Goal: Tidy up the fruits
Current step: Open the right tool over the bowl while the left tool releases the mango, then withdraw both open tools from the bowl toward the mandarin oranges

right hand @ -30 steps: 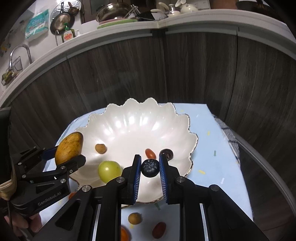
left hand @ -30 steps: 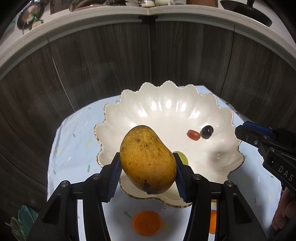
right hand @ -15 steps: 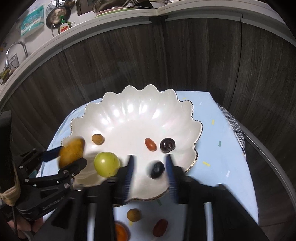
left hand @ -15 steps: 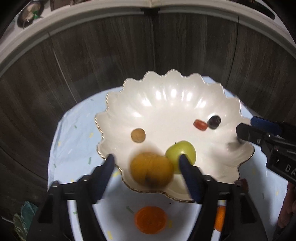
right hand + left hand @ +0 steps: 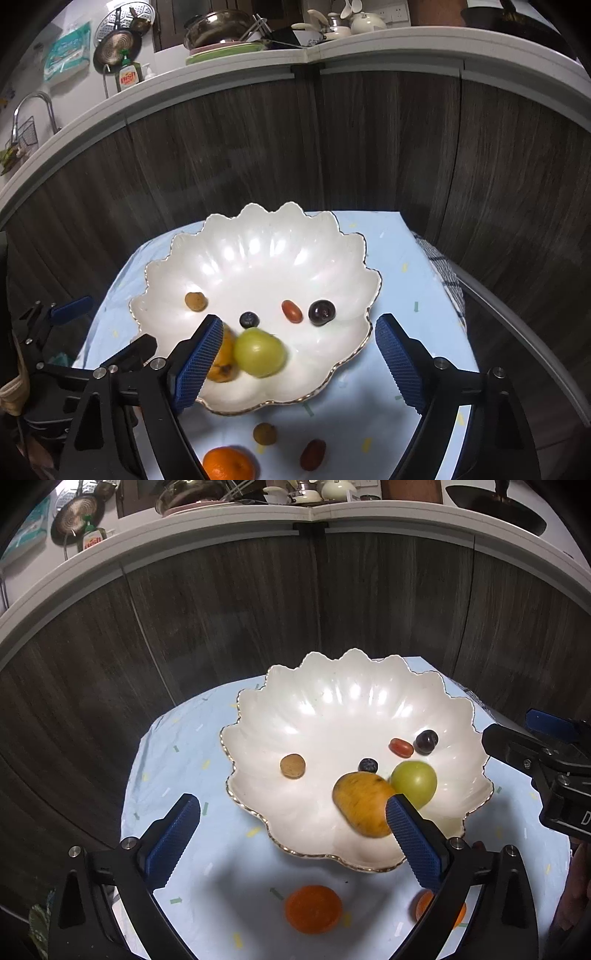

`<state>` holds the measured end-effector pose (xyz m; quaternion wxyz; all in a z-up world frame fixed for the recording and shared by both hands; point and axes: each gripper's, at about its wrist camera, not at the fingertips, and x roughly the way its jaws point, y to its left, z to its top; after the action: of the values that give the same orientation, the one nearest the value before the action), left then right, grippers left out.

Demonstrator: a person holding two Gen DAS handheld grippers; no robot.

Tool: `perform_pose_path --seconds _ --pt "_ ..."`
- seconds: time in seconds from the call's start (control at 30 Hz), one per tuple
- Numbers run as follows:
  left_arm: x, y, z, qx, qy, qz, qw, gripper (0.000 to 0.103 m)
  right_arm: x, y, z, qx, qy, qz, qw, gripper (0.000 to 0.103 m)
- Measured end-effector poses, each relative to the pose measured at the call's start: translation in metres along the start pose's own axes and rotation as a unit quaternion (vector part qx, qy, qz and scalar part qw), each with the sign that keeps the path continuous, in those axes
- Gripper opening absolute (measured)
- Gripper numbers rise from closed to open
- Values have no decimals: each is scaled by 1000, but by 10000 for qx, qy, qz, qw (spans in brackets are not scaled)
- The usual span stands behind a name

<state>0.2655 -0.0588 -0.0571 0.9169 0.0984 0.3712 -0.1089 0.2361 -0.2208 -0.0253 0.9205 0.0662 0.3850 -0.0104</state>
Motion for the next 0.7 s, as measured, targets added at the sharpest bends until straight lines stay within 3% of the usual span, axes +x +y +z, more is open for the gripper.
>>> perform_pose_path --seconds 0.7 --pt "-59 5 -13 -99 -290 69 9995 102 -51 10 -9 -1 -249 -75 9997 86"
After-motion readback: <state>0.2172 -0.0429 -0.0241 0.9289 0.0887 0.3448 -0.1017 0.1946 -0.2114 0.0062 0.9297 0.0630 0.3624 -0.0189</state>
